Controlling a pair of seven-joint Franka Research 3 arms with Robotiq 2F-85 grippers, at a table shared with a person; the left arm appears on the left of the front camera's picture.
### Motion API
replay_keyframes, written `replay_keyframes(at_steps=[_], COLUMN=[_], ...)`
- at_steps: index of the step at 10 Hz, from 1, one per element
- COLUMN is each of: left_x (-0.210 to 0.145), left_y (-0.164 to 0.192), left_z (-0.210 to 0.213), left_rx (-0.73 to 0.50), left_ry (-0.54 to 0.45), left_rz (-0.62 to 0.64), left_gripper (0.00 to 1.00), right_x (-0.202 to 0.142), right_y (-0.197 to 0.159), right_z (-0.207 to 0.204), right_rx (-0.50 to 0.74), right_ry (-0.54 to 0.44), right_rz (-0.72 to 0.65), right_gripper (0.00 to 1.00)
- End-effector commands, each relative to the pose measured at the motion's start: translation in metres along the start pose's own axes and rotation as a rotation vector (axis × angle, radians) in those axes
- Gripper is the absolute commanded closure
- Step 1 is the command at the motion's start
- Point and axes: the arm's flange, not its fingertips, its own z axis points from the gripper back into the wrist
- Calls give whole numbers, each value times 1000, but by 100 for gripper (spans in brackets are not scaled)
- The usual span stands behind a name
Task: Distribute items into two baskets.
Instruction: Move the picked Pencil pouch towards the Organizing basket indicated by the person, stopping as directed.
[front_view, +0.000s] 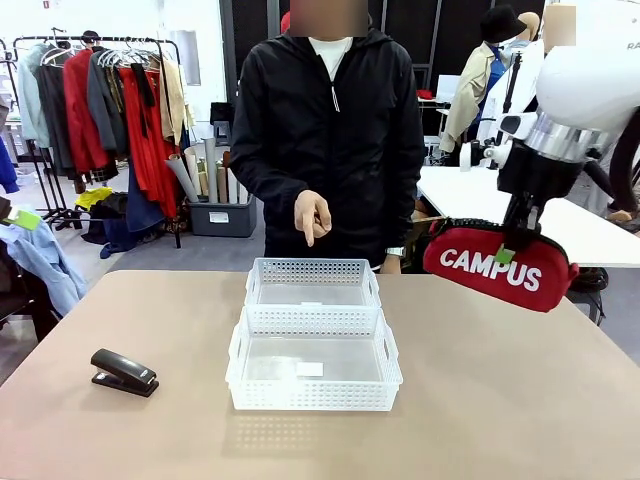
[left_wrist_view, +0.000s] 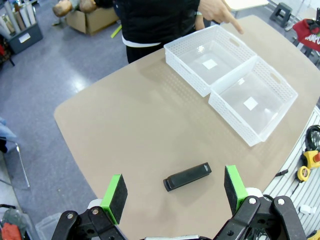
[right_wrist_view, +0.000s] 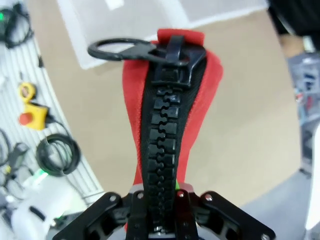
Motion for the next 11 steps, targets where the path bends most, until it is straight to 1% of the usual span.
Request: replay_keyframes(at_steps=[1, 4, 7, 11], left_x=[0, 0, 0, 0], left_y=[1, 1, 1, 1], left_z=[0, 0, 0, 0], left_rx=[-17, -17, -17, -17], left_ry=[-15, -15, -15, -15], left_rz=[-10, -10, -10, -10], left_gripper=[0, 0, 0, 0], right_x=[1, 21, 47, 83], right_y=[9, 21, 35, 50], right_z=[-3, -17, -30, -41], right_rx=[-11, 25, 44, 63], right_ry=[-24, -33, -50, -38], right_rz=[145, 302, 388, 483], right_gripper=[100, 100, 100, 100])
